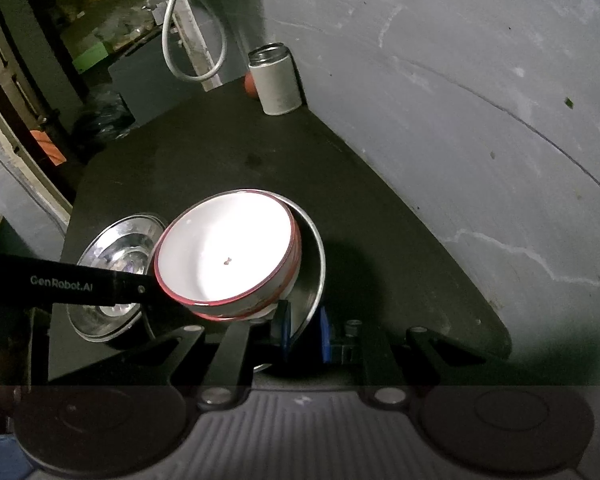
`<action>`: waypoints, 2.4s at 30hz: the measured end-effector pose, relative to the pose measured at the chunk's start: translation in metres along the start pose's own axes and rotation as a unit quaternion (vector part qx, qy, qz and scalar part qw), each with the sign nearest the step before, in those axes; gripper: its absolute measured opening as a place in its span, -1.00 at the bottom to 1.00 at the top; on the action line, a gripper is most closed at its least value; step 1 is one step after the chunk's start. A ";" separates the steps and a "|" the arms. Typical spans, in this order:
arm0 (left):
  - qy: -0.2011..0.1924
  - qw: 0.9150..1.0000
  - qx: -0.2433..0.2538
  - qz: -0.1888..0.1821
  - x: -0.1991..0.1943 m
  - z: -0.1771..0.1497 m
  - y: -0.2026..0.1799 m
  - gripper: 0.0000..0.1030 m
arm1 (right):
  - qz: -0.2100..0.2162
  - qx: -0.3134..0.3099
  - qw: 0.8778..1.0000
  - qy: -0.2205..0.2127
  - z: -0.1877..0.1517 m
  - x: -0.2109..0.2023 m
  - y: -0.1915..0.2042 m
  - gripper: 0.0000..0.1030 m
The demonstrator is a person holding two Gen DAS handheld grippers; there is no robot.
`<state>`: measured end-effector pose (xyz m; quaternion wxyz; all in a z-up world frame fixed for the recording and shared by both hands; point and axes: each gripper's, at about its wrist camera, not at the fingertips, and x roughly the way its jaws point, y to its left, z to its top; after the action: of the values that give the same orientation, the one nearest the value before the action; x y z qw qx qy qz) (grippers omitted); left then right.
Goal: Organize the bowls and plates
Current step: 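Carry the bowl stack with both tools over the steel plate stack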
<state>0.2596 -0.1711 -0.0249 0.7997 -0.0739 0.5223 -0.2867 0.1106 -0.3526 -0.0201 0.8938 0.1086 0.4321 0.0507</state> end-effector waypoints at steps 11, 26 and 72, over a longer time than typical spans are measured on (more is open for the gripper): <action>-0.016 1.000 -0.015 0.010 -0.006 0.002 0.005 -0.65 | 0.015 -0.019 1.000 -0.006 0.012 0.004 0.004 -0.67; -0.042 0.998 -0.042 0.029 -0.019 0.004 0.017 -0.65 | 0.042 -0.053 0.998 -0.008 0.024 0.012 0.016 -0.67; -0.081 0.981 -0.148 0.098 -0.072 -0.025 0.076 -0.65 | 0.124 -0.149 0.981 0.031 0.050 0.055 0.082 -0.67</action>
<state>0.2459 -0.0649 -0.0107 0.8437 -0.1625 0.4975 -0.1197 0.1837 -0.2704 -0.0123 0.8731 0.0256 0.4301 0.2282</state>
